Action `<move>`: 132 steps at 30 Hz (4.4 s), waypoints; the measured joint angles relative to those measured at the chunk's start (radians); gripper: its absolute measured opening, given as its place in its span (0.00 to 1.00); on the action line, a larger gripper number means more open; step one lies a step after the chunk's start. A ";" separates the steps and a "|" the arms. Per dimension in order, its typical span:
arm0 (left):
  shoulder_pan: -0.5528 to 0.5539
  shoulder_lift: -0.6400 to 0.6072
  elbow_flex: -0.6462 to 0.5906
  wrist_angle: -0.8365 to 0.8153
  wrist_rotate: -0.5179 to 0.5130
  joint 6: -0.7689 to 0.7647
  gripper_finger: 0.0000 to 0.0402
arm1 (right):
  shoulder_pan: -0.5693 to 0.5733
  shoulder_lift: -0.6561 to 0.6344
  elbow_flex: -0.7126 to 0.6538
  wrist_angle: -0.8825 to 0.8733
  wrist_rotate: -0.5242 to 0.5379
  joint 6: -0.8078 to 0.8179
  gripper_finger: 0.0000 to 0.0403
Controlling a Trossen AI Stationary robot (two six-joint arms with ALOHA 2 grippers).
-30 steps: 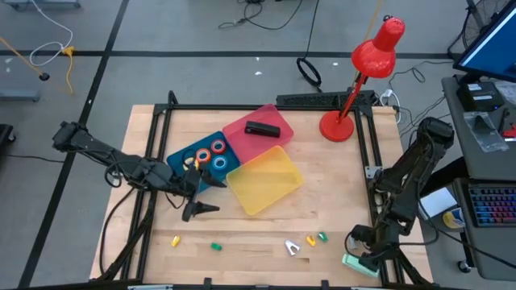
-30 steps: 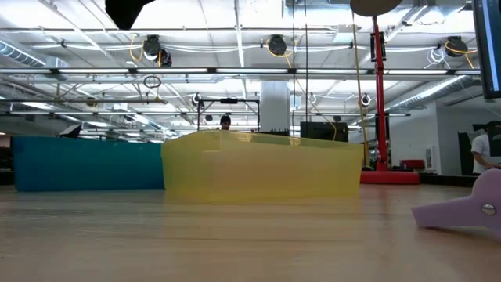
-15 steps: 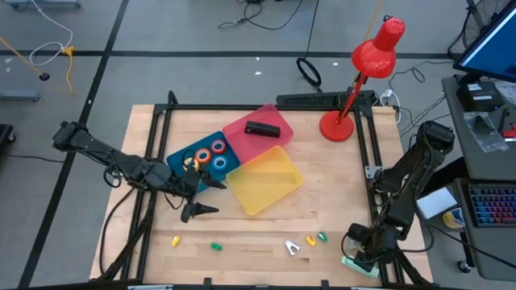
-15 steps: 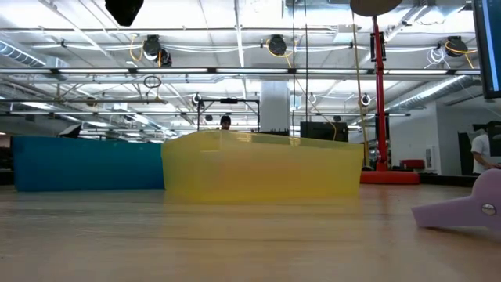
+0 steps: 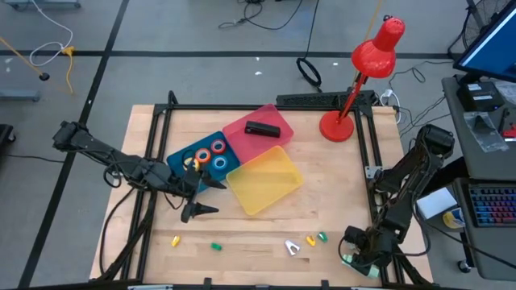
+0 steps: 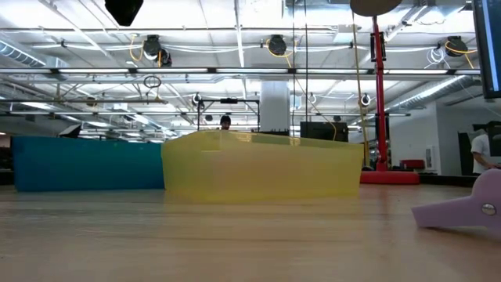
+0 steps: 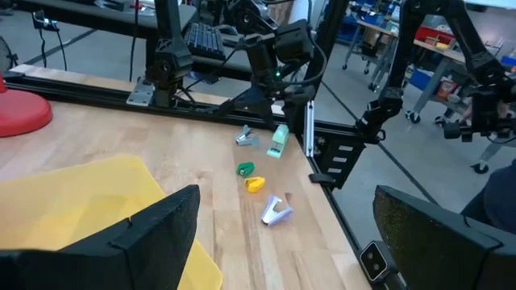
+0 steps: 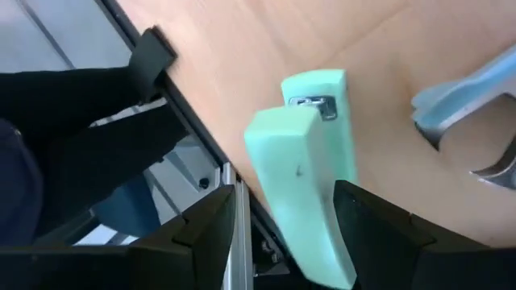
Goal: Pick and place Stapler, Stapler remover, tape
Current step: Put the light blue stapler into the pink bin
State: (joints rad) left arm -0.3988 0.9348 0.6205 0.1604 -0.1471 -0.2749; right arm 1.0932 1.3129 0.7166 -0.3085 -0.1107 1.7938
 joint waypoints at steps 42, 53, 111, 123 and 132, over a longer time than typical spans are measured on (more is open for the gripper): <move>0.000 0.000 0.000 0.002 -0.010 -0.027 0.91 | 0.002 0.163 0.003 0.053 0.002 -0.157 0.47; 0.000 0.000 0.000 0.003 -0.010 -0.042 0.91 | 0.002 0.167 0.002 0.079 0.002 -0.158 0.28; 0.000 0.000 0.001 0.059 -0.008 -0.142 0.91 | -1.113 -0.129 0.172 0.289 -0.021 -1.531 0.27; 0.001 -0.002 0.001 0.033 0.062 -0.046 0.91 | -1.306 0.213 0.550 0.200 -0.018 -1.802 0.27; 0.030 -0.066 0.001 -0.055 0.060 -0.001 0.92 | -1.422 0.495 0.815 0.033 -0.018 -1.928 0.27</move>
State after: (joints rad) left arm -0.3691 0.8693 0.6216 0.1056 -0.0868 -0.2761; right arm -0.3290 1.8082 1.5318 -0.2756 -0.1284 -0.1338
